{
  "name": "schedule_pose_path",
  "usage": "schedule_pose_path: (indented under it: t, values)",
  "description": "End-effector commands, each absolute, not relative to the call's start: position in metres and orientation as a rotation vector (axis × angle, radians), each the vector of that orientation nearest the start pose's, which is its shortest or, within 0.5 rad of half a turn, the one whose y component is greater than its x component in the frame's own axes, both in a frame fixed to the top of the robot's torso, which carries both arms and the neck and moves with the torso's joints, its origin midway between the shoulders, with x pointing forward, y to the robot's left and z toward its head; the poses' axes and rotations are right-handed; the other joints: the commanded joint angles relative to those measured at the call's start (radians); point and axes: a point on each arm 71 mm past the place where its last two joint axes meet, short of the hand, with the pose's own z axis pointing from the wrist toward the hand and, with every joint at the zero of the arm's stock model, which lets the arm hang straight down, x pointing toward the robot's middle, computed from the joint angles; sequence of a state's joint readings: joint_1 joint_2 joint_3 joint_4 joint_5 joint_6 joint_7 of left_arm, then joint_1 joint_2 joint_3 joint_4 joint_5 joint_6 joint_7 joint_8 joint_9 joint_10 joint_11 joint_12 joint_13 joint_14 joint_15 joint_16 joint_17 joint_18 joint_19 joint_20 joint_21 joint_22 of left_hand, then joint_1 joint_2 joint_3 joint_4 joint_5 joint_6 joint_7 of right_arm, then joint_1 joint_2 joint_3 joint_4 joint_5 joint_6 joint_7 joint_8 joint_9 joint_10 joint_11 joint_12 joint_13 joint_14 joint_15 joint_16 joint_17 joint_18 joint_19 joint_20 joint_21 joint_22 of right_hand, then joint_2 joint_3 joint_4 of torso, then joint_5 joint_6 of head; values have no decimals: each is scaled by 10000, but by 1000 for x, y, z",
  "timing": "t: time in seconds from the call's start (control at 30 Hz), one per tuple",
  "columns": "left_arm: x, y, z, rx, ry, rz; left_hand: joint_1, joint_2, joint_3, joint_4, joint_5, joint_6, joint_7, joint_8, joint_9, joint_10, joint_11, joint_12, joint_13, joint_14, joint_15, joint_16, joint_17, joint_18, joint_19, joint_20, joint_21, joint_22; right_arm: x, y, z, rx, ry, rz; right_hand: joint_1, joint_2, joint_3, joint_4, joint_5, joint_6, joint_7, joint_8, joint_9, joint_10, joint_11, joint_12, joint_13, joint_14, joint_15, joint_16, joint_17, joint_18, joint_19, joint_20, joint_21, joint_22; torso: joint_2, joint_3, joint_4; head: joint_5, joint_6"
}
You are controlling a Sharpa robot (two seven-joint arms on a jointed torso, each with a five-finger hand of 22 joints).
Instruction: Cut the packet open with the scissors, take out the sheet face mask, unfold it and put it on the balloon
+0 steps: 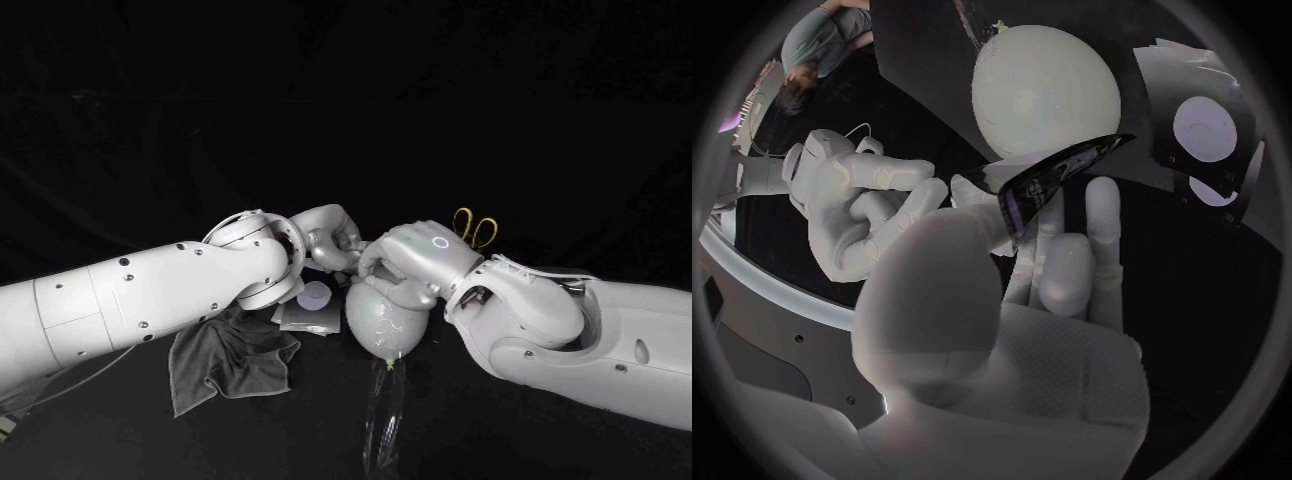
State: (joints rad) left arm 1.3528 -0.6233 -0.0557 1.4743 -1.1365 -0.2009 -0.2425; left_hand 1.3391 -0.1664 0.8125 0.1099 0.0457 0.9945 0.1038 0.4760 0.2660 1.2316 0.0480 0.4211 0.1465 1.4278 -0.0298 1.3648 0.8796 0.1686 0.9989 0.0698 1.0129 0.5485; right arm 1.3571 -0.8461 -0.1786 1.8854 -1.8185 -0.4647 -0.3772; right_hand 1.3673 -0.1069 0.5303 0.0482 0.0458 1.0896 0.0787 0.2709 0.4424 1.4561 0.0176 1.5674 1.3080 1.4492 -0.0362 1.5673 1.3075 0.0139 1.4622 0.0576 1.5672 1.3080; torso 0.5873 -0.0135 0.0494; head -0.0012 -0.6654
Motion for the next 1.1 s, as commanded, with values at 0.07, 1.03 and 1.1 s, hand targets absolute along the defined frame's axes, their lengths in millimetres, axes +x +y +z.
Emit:
schedule_pose_path:
  t: [0.07, 1.03, 1.1]
  values:
    - [507, 104, -128, 3, 18008, -8242, -13, 52, 37, 18, 30, 41, 2, 210, 494, 258, -175, 13, 11, -13, -72, 40, -7, 151, -4, -81, 48, 9, 409, -115, -122, -4348, 13390, 6379, -675, -646, -371, 239, 27, -914, 346, -517, -258, 1147, 128, 34, 2628, 1216, -98, 35, 2633, -139, 1086, -17, 36, 2628, -8, -1, -5, 0, 7]
    - [506, 103, -128, 25, 18007, -8276, -29, 51, 58, 3, 30, 40, 2, 215, 499, 263, -174, 12, 8, -12, -72, 37, -27, 151, -3, -83, 57, 13, 438, -108, -142, -4957, 14945, 4733, -495, -965, -1343, 733, 25, -1091, 601, -1011, -674, 1147, 404, 34, 2628, 1216, 254, 35, 2633, -139, 1086, 373, 36, 2628, 6, 1, 6, 24, -39]
    - [506, 103, -128, 26, 18007, -8279, -29, 51, 58, 3, 30, 40, 2, 215, 499, 263, -174, 12, 8, -12, -72, 37, -27, 151, -3, -83, 57, 13, 439, -107, -143, -4969, 14998, 4665, -496, -964, -1352, 744, 25, -1075, 600, -1007, -676, 1147, 403, 34, 2628, 1216, 253, 35, 2633, -139, 1086, 374, 36, 2628, 8, 2, 2, 23, -44]
